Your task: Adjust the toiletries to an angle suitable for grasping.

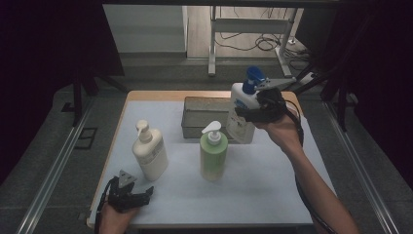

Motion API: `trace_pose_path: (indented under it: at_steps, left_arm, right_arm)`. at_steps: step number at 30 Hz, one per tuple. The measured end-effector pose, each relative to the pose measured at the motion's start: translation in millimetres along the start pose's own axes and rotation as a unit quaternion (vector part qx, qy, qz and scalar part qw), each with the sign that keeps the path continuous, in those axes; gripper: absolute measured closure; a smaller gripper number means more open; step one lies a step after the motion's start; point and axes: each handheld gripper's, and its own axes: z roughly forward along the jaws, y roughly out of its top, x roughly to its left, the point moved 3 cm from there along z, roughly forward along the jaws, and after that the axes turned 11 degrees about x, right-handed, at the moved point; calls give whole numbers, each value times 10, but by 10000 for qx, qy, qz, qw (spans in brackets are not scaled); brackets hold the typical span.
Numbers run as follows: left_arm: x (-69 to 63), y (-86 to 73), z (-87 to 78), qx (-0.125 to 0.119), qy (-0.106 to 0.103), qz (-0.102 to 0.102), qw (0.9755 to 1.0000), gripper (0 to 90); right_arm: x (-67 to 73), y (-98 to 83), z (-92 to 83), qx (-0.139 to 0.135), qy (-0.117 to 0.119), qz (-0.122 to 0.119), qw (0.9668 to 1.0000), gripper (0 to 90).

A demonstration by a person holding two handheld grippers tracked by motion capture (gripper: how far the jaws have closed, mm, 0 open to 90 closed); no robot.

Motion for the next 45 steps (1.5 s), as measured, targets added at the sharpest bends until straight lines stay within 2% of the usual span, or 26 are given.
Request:
trace_pose_path:
  at_steps: [22, 45]
  left_arm:
    - [1, 1, 0, 2, 3, -3, 10000, 125]
    - [1, 1, 1, -2, 2, -3, 10000, 125]
  right_arm:
    - [-49, 361, 239, -106, -98, 63, 9999, 398]
    - [-100, 598, 687, -184, -219, 182, 9994, 399]
